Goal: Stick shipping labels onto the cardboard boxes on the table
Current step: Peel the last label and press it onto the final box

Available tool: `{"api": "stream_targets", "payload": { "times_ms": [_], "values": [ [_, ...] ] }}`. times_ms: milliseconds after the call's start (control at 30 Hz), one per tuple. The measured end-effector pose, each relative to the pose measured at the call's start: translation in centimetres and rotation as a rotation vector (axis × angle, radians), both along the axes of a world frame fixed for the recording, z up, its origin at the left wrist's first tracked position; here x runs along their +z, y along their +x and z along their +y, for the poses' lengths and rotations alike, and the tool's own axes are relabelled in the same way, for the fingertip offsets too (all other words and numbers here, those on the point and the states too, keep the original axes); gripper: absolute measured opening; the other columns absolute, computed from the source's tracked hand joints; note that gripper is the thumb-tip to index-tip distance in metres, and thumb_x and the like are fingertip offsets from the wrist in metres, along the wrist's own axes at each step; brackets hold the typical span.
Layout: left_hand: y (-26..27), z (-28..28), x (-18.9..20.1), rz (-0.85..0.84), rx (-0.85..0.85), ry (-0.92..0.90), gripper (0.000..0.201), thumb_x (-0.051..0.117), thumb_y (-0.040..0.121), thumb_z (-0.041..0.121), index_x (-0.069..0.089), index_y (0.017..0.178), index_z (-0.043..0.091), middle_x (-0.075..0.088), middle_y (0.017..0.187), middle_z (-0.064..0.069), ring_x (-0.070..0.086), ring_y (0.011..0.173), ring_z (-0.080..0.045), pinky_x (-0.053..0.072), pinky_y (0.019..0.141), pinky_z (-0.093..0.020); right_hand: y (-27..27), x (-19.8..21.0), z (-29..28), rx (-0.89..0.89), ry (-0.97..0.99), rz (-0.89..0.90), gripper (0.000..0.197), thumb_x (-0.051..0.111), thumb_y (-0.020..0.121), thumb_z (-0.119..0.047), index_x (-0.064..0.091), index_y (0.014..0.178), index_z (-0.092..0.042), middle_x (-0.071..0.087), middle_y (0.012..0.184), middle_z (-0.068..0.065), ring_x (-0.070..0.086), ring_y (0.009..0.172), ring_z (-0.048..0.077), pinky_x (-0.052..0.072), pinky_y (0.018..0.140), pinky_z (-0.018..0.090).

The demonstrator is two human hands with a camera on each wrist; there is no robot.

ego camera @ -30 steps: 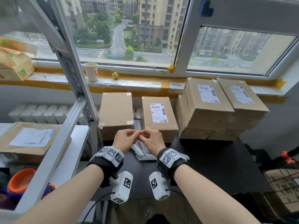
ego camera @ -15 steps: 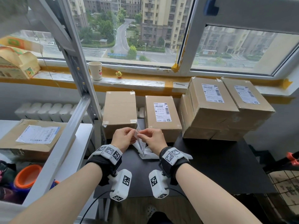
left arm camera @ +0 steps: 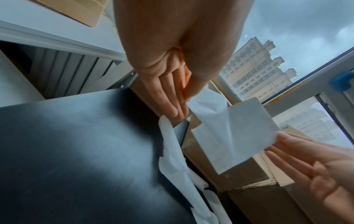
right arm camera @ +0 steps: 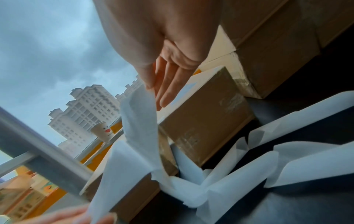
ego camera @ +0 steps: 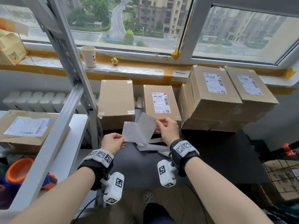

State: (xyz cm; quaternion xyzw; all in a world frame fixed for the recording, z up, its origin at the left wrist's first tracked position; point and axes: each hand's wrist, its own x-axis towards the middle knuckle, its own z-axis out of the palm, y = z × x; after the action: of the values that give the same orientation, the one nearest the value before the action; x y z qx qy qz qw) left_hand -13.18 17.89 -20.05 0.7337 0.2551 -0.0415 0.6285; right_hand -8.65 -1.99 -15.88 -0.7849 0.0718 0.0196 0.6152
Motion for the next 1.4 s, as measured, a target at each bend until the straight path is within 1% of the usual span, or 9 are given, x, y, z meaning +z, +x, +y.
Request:
{"api": "stream_targets", "payload": {
  "times_ms": [133, 300, 400, 533, 733, 967, 1167, 1267, 1400],
  "values": [
    [-0.3, 0.2, -1.6, 0.044, 0.014, 0.051, 0.01, 0.052, 0.088, -0.003, 0.059, 0.089, 0.003, 0.065, 0.071, -0.013, 0.064, 0.06, -0.012, 0.053, 0.052, -0.013, 0.8, 0.3, -1.9, -0.077, -0.061, -0.011, 0.013, 0.055, 0.093, -0.01, 0.058, 0.082, -0.016, 0.065, 0.076, 0.003, 0.065, 0.062, 0.013, 0.056, 0.054, 0.021],
    [-0.6, 0.0, -3.6, 0.128, 0.003, 0.135, 0.013, 0.048, 0.088, -0.004, 0.061, 0.091, 0.0, 0.064, 0.07, -0.013, 0.063, 0.061, -0.018, 0.055, 0.067, -0.027, 1.6, 0.6, -3.3, -0.164, -0.1, -0.071, 0.008, 0.052, 0.094, -0.011, 0.057, 0.089, -0.014, 0.066, 0.08, 0.004, 0.066, 0.062, 0.013, 0.056, 0.053, 0.021],
    [-1.0, -0.1, -4.5, 0.151, -0.003, 0.164, 0.013, 0.051, 0.088, -0.001, 0.063, 0.09, 0.001, 0.064, 0.065, -0.01, 0.063, 0.059, -0.018, 0.055, 0.059, -0.023, 2.1, 1.0, -4.0, -0.215, -0.106, -0.105, 0.005, 0.052, 0.094, -0.012, 0.056, 0.091, -0.012, 0.064, 0.078, 0.003, 0.066, 0.059, 0.014, 0.055, 0.051, 0.02],
    [-1.1, -0.2, -5.7, 0.213, -0.005, 0.167, 0.016, 0.048, 0.087, -0.002, 0.062, 0.093, 0.002, 0.065, 0.066, -0.012, 0.064, 0.06, -0.021, 0.056, 0.073, -0.033, 2.4, 1.8, -4.9, -0.235, -0.095, -0.125, 0.006, 0.05, 0.096, -0.014, 0.055, 0.095, -0.013, 0.063, 0.079, -0.002, 0.068, 0.061, 0.013, 0.055, 0.053, 0.019],
    [-0.3, -1.4, -6.3, 0.215, -0.011, 0.108, 0.014, 0.046, 0.089, -0.001, 0.059, 0.095, 0.002, 0.063, 0.063, -0.01, 0.062, 0.06, -0.023, 0.054, 0.071, -0.035, 2.3, 2.0, -4.7, -0.186, -0.121, -0.158, 0.005, 0.052, 0.095, -0.015, 0.056, 0.094, -0.014, 0.065, 0.084, 0.005, 0.067, 0.061, 0.014, 0.057, 0.055, 0.023],
    [0.9, -1.7, -3.4, 0.102, -0.099, 0.124, 0.023, 0.048, 0.094, 0.021, 0.064, 0.084, 0.009, 0.065, 0.077, -0.005, 0.06, 0.063, -0.022, 0.053, 0.077, -0.038, 1.5, 2.7, -3.0, -0.087, -0.034, -0.151, 0.006, 0.051, 0.095, -0.014, 0.057, 0.096, -0.012, 0.068, 0.089, 0.013, 0.07, 0.071, 0.02, 0.059, 0.065, 0.028],
    [2.8, -2.3, 3.3, -0.085, -0.108, -0.021, 0.028, 0.049, 0.095, 0.019, 0.063, 0.073, 0.009, 0.064, 0.071, -0.01, 0.059, 0.058, -0.016, 0.048, 0.048, -0.015, 0.6, 3.8, -0.1, 0.037, -0.124, -0.239, 0.007, 0.059, 0.09, -0.012, 0.065, 0.093, -0.014, 0.07, 0.092, 0.009, 0.069, 0.084, 0.021, 0.058, 0.08, 0.038],
    [4.0, -1.6, 6.2, -0.138, -0.073, -0.083, 0.033, 0.049, 0.095, 0.024, 0.063, 0.07, 0.008, 0.064, 0.067, -0.009, 0.061, 0.052, -0.012, 0.048, 0.046, -0.014, -0.4, 4.5, 1.4, 0.116, -0.224, -0.292, 0.011, 0.061, 0.088, -0.013, 0.07, 0.094, -0.009, 0.069, 0.087, 0.002, 0.064, 0.08, 0.014, 0.053, 0.076, 0.021],
    [4.6, -0.3, 8.6, -0.163, 0.018, -0.124, 0.039, 0.051, 0.093, 0.036, 0.064, 0.069, 0.008, 0.067, 0.055, -0.003, 0.061, 0.049, -0.013, 0.051, 0.045, -0.017, -1.6, 5.2, 3.1, 0.203, -0.267, -0.372, 0.012, 0.064, 0.085, -0.009, 0.073, 0.092, -0.007, 0.074, 0.09, 0.006, 0.066, 0.081, 0.011, 0.048, 0.076, 0.009]
  ]
}}
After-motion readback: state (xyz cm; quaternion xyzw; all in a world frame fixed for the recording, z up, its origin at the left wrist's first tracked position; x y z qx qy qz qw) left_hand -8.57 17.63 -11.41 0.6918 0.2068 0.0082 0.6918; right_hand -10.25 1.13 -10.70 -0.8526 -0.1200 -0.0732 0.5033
